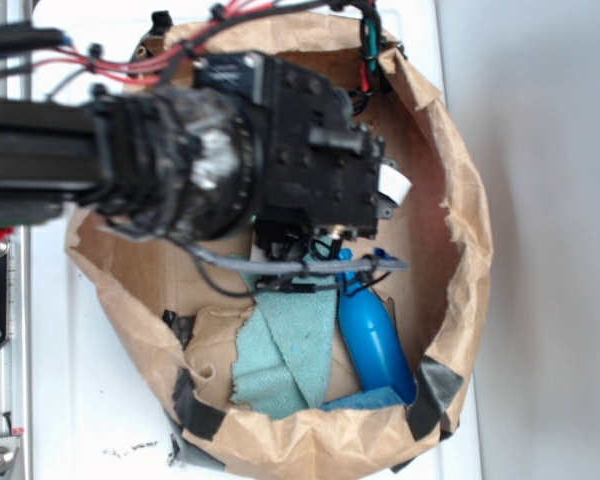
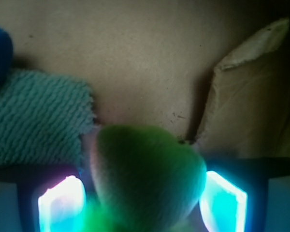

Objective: Grab the green animal.

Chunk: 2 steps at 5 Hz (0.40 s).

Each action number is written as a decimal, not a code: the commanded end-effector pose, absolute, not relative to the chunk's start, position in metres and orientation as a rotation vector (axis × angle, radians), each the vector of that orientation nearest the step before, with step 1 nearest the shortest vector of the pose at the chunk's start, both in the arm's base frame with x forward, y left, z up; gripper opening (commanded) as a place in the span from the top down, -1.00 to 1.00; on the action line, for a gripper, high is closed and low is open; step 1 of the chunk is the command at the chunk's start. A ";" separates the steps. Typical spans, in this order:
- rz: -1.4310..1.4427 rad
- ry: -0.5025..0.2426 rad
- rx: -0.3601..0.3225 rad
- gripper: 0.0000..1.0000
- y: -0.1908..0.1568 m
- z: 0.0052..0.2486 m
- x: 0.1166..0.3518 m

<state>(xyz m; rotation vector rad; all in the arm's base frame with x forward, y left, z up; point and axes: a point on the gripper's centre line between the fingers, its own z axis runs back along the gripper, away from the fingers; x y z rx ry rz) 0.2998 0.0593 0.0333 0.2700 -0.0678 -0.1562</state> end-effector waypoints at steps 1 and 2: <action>-0.127 -0.114 0.376 -1.00 0.042 0.030 0.311; -0.101 -0.127 0.385 1.00 0.042 0.031 0.312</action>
